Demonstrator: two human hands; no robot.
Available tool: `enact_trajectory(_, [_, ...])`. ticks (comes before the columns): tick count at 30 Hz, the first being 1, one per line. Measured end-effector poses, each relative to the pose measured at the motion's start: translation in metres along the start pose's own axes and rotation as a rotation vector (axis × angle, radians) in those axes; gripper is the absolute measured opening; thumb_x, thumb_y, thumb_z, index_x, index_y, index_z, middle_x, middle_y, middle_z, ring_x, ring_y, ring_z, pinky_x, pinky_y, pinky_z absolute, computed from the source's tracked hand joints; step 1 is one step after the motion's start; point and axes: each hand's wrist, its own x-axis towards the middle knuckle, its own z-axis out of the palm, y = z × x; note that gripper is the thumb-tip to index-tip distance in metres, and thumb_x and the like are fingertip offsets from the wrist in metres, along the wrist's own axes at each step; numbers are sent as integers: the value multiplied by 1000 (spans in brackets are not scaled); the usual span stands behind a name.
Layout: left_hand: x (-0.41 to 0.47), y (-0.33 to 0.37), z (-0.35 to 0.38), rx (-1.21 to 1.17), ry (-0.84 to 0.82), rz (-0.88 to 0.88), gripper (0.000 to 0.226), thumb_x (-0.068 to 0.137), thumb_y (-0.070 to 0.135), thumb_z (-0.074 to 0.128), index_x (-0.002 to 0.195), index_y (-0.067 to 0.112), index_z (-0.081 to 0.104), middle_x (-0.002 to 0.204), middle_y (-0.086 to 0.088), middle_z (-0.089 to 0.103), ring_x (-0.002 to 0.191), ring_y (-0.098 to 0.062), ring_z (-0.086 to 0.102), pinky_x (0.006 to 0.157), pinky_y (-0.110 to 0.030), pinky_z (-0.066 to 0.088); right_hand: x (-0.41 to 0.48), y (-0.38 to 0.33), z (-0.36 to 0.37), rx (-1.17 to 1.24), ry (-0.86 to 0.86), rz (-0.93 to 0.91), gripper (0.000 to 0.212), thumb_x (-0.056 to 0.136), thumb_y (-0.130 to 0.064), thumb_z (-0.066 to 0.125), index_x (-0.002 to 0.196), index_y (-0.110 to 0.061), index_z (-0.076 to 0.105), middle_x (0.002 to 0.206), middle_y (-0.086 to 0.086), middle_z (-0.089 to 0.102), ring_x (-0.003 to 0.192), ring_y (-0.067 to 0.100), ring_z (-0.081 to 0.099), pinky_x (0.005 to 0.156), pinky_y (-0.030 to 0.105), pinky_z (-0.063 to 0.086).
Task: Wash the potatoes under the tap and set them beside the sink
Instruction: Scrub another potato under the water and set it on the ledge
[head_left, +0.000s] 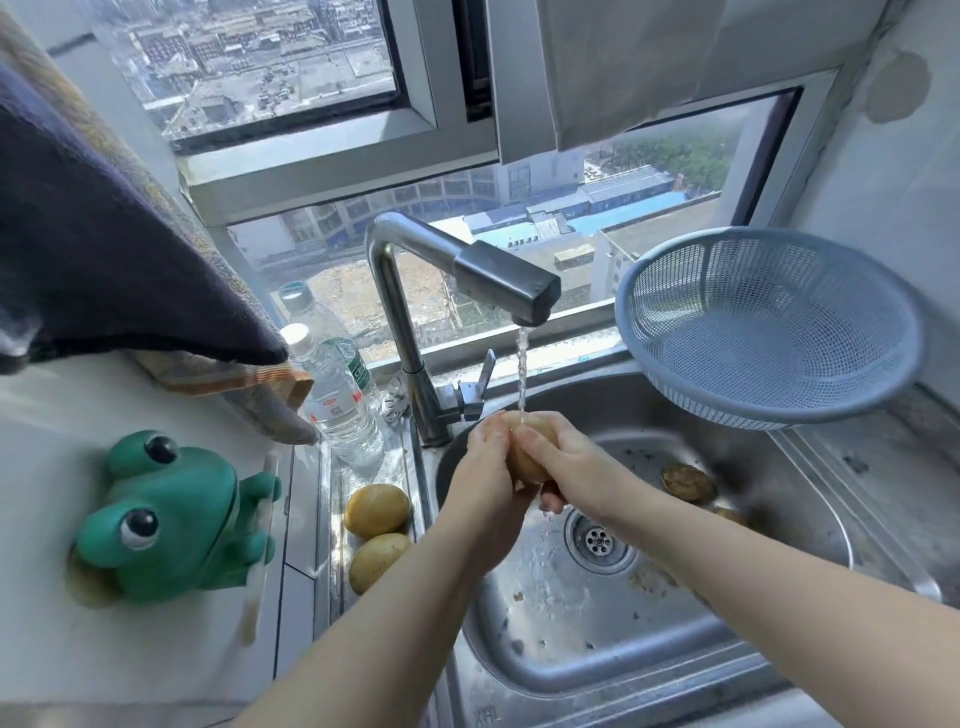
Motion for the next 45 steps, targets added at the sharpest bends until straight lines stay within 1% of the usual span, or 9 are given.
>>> enact_trajectory(4, [0, 1, -8, -63, 6, -57, 39, 105, 31, 27, 129, 5, 45, 122, -29, 55, 97, -36, 60, 65, -41, 52, -3, 0, -7, -112, -158, -8, 32, 100, -33, 42, 130, -23, 36, 91, 6, 53, 57, 8, 47, 57, 23, 45])
enact_trajectory(12, [-6, 4, 0, -45, -102, -18, 29, 105, 27, 29, 129, 19, 45, 117, -12, 57, 93, -20, 59, 70, -36, 50, 0, -4, 6, 53, 102, 39, 34, 95, -47, 45, 112, -19, 54, 83, 1, 57, 43, 0, 46, 43, 18, 39])
enact_trajectory(18, [-2, 0, -9, -167, -63, -99, 34, 105, 25, 30, 133, 17, 45, 128, -14, 54, 113, -29, 56, 95, -49, 47, -7, -4, -2, 47, -92, 74, 36, 103, -39, 28, 128, -22, 48, 88, 4, 55, 48, 7, 46, 52, 22, 42])
enact_trajectory(23, [-6, -5, -4, -176, -74, -93, 33, 105, 26, 29, 135, 18, 42, 130, -20, 52, 109, -32, 55, 74, -40, 48, -11, -8, -1, -22, -62, 60, 20, 99, -42, 39, 111, -34, 53, 84, 1, 57, 47, 6, 45, 49, 21, 39])
enact_trajectory(27, [-7, -5, -2, -98, -103, -35, 31, 105, 29, 31, 132, 21, 42, 125, -14, 54, 97, -26, 58, 66, -36, 49, -3, -2, 6, 60, 84, 85, 36, 91, -53, 49, 109, -24, 58, 81, 3, 61, 44, 10, 43, 46, 22, 41])
enact_trajectory(34, [-6, 1, -11, -222, -93, -123, 32, 105, 26, 30, 131, 16, 45, 118, -23, 52, 61, -27, 54, 42, -27, 47, -8, -4, -8, -2, -250, 81, 29, 103, -30, 33, 131, -24, 37, 76, 10, 58, 54, 13, 47, 55, 22, 44])
enact_trajectory(36, [-6, -3, -7, -225, -83, -118, 31, 105, 27, 28, 131, 18, 43, 121, -24, 50, 61, -27, 52, 43, -27, 43, -8, -5, -5, 6, -224, 79, 24, 102, -31, 34, 123, -27, 44, 70, 8, 57, 52, 14, 45, 51, 23, 41])
enact_trajectory(41, [-8, -9, 3, -155, -69, -35, 29, 105, 25, 31, 130, 16, 43, 104, -13, 56, 80, -22, 57, 60, -33, 44, -3, 4, 12, 8, 146, 53, 32, 94, -46, 47, 108, -18, 56, 80, -2, 57, 55, 6, 47, 45, 16, 36])
enact_trajectory(45, [-11, -6, -1, -171, -60, -59, 29, 104, 23, 34, 130, 18, 46, 118, -11, 56, 94, -21, 60, 69, -38, 50, 1, 9, 12, 14, 164, 71, 34, 101, -42, 31, 102, -21, 57, 81, -1, 55, 65, 9, 49, 50, 19, 36])
